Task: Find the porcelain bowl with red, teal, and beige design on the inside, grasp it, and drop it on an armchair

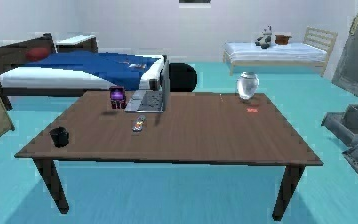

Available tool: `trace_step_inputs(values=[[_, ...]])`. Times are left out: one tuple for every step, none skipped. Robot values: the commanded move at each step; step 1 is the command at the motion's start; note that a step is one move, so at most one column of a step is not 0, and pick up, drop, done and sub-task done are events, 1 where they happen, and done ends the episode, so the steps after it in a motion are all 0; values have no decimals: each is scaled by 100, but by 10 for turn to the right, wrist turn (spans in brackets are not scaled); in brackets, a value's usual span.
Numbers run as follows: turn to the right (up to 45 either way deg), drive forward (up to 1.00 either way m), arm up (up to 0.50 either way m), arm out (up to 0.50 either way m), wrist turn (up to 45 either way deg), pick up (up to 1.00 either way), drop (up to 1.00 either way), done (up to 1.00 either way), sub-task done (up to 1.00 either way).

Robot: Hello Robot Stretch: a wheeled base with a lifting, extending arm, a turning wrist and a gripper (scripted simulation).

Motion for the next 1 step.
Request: trace_step_inputs(values=[[-420,0,0,0,0,0,0,0,0]])
